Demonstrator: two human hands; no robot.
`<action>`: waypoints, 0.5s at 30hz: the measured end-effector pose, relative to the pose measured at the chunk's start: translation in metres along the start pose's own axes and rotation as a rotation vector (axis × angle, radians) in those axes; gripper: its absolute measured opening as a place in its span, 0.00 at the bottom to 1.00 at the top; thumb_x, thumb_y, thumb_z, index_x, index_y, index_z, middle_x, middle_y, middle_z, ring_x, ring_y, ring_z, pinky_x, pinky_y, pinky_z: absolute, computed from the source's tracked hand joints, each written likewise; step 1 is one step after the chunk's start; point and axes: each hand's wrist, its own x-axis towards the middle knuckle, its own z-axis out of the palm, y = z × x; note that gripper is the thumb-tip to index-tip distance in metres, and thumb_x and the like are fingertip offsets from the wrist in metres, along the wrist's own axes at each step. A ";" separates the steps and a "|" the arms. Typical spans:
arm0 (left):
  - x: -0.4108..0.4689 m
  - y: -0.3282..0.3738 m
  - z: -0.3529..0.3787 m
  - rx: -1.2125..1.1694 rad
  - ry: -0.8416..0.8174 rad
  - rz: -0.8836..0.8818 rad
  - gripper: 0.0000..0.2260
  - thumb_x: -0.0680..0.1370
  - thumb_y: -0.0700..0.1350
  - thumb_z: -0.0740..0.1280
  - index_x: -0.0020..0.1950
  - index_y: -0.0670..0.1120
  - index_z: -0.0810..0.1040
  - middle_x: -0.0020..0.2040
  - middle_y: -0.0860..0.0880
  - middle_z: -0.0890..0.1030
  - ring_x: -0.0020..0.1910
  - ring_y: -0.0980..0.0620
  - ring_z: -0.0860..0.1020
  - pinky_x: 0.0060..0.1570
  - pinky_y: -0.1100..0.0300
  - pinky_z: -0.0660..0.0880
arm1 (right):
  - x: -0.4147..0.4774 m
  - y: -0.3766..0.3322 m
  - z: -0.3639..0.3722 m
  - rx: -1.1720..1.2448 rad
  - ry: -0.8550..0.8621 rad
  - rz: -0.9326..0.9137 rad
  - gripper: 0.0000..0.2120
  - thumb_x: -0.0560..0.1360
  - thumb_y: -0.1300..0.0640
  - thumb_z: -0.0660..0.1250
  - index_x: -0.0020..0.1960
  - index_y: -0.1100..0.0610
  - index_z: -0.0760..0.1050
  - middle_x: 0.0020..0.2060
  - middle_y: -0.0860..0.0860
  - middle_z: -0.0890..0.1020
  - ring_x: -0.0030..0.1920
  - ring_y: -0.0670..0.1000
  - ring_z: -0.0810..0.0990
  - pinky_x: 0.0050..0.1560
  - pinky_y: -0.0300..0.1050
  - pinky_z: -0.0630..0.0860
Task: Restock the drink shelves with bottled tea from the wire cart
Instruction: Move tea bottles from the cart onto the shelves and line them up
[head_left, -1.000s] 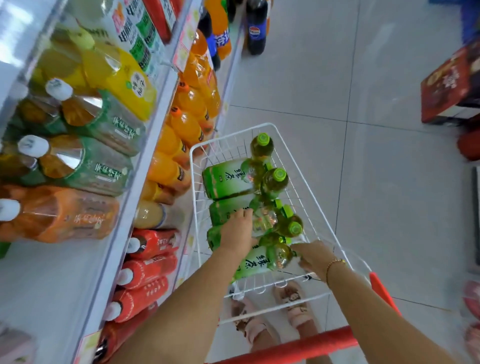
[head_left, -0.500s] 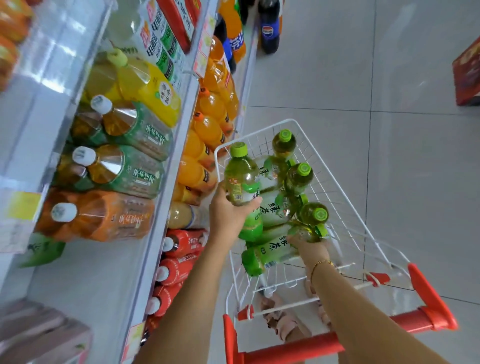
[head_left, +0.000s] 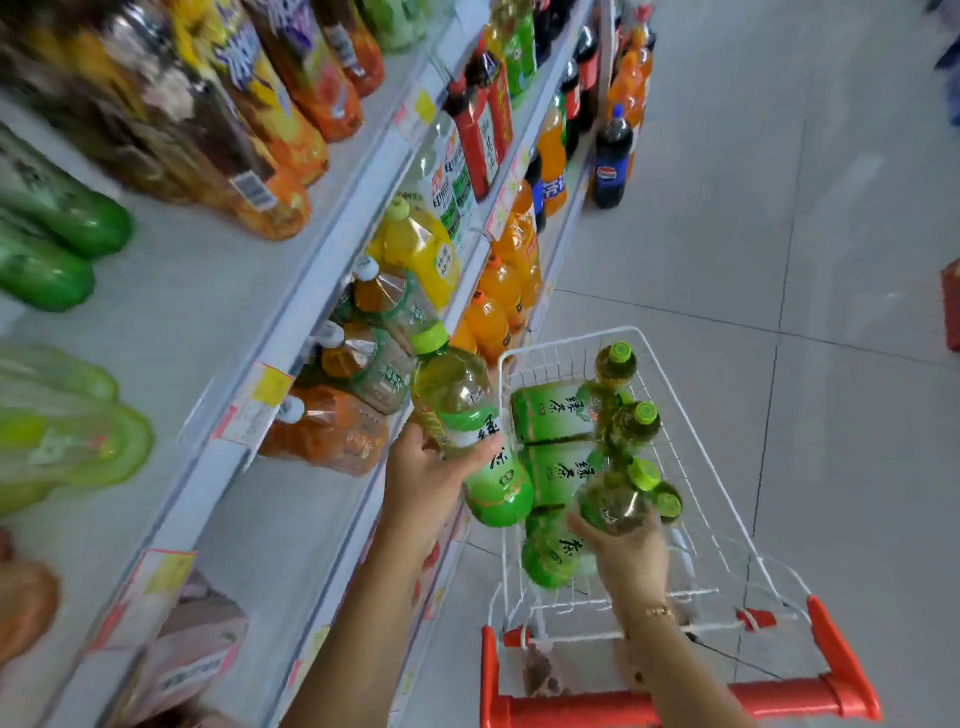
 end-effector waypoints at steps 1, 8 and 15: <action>-0.007 0.011 -0.012 0.005 0.033 0.047 0.18 0.66 0.36 0.77 0.49 0.51 0.77 0.44 0.59 0.84 0.45 0.59 0.82 0.41 0.68 0.76 | -0.013 -0.021 -0.005 -0.029 -0.033 -0.107 0.36 0.53 0.44 0.80 0.56 0.53 0.71 0.46 0.49 0.82 0.46 0.50 0.81 0.51 0.52 0.80; -0.034 0.101 -0.081 0.017 0.452 0.354 0.31 0.56 0.48 0.79 0.57 0.42 0.77 0.52 0.45 0.83 0.50 0.50 0.82 0.50 0.61 0.78 | -0.083 -0.178 -0.033 0.073 -0.301 -0.754 0.29 0.57 0.52 0.82 0.53 0.47 0.73 0.45 0.40 0.81 0.45 0.37 0.80 0.44 0.27 0.73; -0.023 0.149 -0.116 0.077 0.899 0.507 0.32 0.65 0.42 0.78 0.64 0.36 0.70 0.60 0.39 0.77 0.58 0.48 0.78 0.56 0.65 0.74 | -0.122 -0.302 0.006 0.300 -0.635 -1.176 0.34 0.61 0.59 0.80 0.62 0.53 0.70 0.57 0.48 0.78 0.58 0.46 0.77 0.55 0.45 0.76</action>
